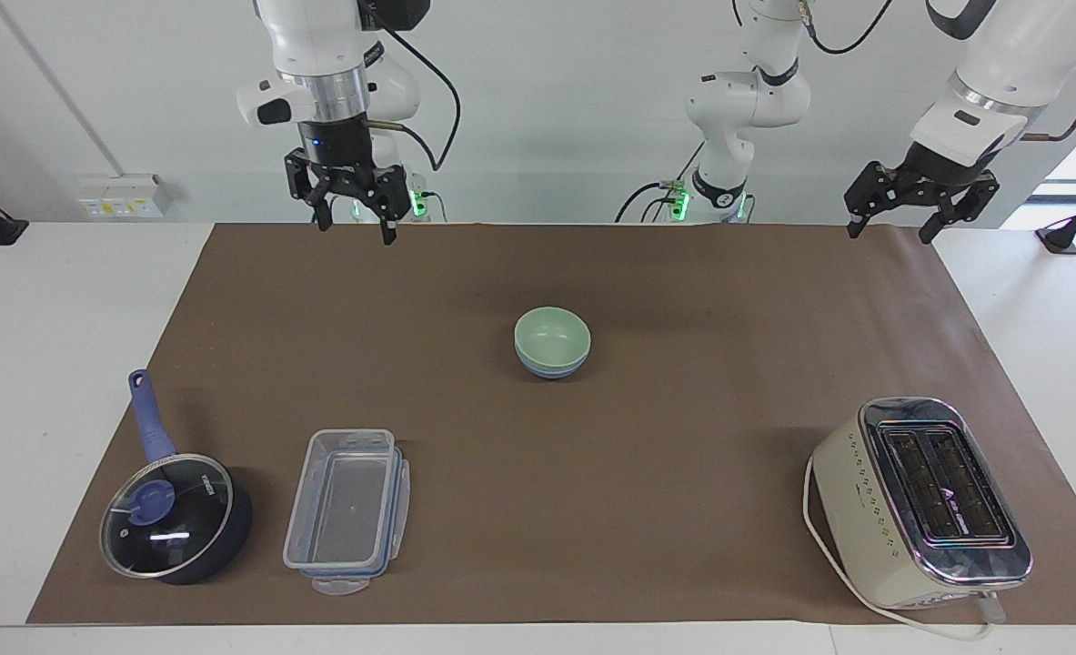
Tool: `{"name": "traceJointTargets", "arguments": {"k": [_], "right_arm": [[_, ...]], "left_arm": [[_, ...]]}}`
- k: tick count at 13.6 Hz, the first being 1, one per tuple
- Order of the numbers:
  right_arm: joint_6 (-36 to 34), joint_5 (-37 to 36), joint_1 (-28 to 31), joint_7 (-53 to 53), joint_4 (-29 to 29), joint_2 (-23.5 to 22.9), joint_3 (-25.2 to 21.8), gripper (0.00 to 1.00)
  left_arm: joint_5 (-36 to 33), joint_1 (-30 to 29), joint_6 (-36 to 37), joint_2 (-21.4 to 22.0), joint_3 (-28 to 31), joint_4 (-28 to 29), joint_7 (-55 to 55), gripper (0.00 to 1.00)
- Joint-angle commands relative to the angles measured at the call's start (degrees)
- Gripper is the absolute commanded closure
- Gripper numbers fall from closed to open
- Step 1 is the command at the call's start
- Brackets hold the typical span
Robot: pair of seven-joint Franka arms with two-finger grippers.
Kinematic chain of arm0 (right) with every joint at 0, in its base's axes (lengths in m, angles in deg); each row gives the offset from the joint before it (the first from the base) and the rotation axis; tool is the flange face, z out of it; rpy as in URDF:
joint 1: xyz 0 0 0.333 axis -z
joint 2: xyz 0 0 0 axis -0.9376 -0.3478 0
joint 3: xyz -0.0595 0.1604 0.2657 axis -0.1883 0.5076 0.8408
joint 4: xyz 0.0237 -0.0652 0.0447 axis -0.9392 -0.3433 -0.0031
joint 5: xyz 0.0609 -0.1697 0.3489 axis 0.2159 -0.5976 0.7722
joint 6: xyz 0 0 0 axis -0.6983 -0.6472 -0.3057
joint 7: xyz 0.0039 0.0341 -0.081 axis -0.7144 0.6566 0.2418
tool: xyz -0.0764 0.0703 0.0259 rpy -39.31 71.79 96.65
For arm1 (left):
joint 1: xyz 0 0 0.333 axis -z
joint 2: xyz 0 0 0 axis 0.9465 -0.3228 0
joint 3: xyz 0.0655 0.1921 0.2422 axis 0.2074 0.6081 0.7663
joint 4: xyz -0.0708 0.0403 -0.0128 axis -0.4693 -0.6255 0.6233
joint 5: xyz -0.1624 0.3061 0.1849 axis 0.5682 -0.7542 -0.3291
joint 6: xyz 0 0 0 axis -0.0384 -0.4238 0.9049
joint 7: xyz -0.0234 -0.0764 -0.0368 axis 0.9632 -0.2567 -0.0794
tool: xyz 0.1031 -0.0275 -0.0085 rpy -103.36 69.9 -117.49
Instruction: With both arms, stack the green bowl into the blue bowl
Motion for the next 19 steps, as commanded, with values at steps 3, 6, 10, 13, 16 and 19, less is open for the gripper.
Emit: {"name": "traceJointTargets", "arguments": {"k": [3, 6, 10, 13, 16, 19], "right_arm": [[-7.52, 0.24, 0.49, -8.48, 3.97, 0.6, -7.96, 0.0], [-8.94, 1.8, 0.58, -20.43, 3.97, 1.12, -14.29, 0.0], [-11.74, 2.61, 0.75, -25.04, 5.54, -1.15, -16.33, 0.0], [-12.63, 2.87, 0.14, -25.04, 9.95, -5.73, -15.98, 0.0], [-12.19, 3.49, 0.31, -27.06, 9.34, -5.12, -16.24, 0.0], [-11.67, 2.7, -0.39, -27.5, 7.15, -3.98, -15.98, 0.0]], "left_arm": [[-0.6, -0.52, 1.1, 0.08, -0.23, -0.76, 0.33, 0.0], [-0.68, -0.34, 0.93, 0.08, -0.23, -0.76, 0.33, 0.0], [-0.6, -0.25, 0.84, 0.08, -0.23, -0.76, 0.33, 0.0], [-0.68, -0.25, 0.67, 0.08, -0.23, -0.76, 0.33, 0.0], [-0.68, -0.34, 0.58, 0.08, -0.23, -0.76, 0.33, 0.0], [-0.68, 0.01, 0.58, 0.17, -0.41, -0.33, 0.41, 0.0]]}}
